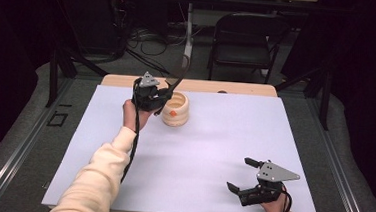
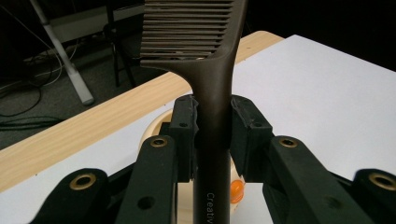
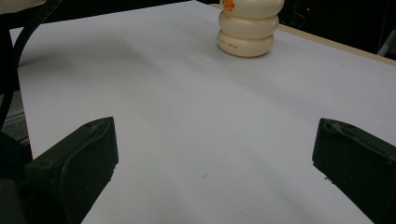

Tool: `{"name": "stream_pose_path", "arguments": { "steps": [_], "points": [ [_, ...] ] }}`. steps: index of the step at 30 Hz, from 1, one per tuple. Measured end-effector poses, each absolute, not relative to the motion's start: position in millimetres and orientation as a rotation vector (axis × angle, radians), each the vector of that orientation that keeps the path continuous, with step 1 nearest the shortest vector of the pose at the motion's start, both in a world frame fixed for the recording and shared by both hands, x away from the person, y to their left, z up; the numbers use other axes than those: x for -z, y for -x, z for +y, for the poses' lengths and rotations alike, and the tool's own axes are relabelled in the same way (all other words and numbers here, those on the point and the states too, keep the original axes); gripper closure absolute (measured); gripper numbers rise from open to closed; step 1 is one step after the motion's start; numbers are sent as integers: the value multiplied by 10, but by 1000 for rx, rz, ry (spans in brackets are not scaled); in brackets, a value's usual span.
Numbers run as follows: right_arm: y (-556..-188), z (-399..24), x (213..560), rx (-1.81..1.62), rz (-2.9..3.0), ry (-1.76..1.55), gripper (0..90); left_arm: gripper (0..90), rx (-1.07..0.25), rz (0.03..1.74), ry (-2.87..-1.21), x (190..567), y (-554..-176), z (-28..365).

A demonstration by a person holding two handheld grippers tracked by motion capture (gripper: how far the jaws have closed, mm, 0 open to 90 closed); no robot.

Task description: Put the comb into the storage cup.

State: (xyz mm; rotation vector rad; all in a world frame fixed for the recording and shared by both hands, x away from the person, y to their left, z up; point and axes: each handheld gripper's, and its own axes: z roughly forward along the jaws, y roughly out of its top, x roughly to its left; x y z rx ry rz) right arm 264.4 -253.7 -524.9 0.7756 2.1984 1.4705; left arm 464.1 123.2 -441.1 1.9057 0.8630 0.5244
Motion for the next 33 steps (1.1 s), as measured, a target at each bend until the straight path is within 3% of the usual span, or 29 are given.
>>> {"name": "stream_pose_path", "arguments": {
  "steps": [33],
  "points": [
    [-2646,-2540,5251,-1472,2196,-772,0,723,-534,840,-1884,4279,-4818,1062]
  ]
}}
